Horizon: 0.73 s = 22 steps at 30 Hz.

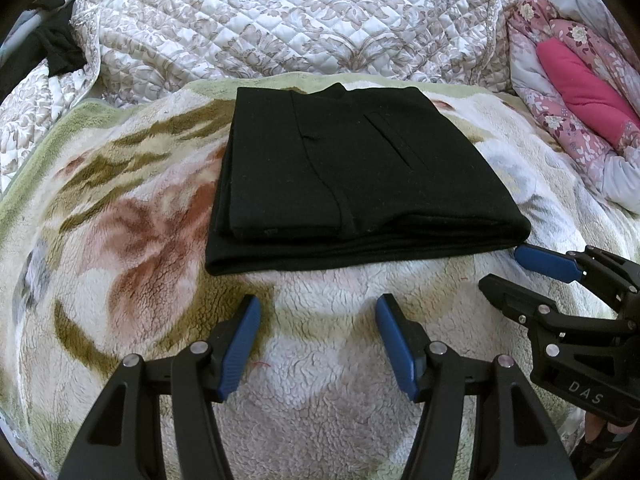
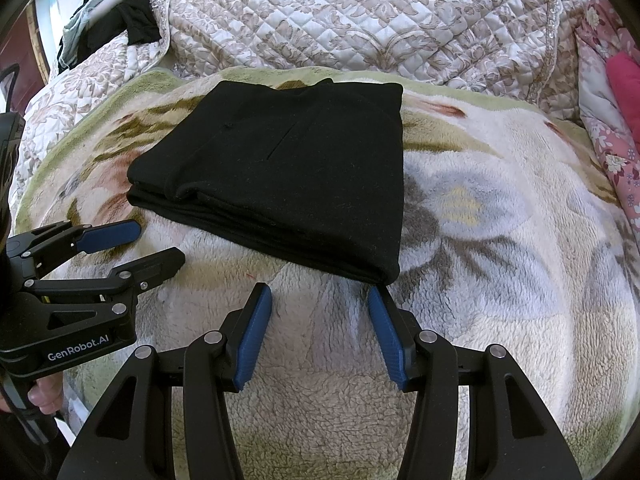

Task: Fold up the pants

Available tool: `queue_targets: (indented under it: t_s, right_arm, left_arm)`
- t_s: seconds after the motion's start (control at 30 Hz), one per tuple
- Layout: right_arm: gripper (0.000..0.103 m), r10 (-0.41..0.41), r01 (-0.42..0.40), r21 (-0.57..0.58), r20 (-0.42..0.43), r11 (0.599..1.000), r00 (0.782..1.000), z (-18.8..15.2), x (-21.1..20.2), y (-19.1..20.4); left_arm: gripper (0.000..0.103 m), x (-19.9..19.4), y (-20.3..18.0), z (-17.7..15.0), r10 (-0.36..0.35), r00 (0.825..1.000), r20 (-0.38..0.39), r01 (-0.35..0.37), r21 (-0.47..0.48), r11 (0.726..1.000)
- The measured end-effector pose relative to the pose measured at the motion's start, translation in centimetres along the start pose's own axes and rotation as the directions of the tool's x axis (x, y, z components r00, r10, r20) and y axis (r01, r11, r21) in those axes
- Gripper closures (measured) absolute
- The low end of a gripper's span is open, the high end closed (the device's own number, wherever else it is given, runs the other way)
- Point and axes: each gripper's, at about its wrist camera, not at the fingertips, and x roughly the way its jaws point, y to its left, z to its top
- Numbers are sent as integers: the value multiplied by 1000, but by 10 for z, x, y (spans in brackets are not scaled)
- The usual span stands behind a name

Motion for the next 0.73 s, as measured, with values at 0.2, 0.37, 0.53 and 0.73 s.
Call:
queue_targets:
  t_s: [0.2,0.37,0.53,0.73]
  right_arm:
    - [52,-1,1,0,0,1000,1000,0,0,0]
    - [52,-1,1,0,0,1000,1000,0,0,0]
    - [52,-2,2,-1,1,1000,1000,0,0,1]
    - [51,0,0,-6,4,1000,1000,-2,0,1]
  left_arm:
    - [40,0,0,0,0,1000,0,0,0,1000]
    - [40,0,0,0,0,1000,-1,0,-1,1000]
    - [40,0,1,0,0,1000,0,0,-3,1000]
    - [39,0,5,-1,1,1000,3,-1,-3,1000]
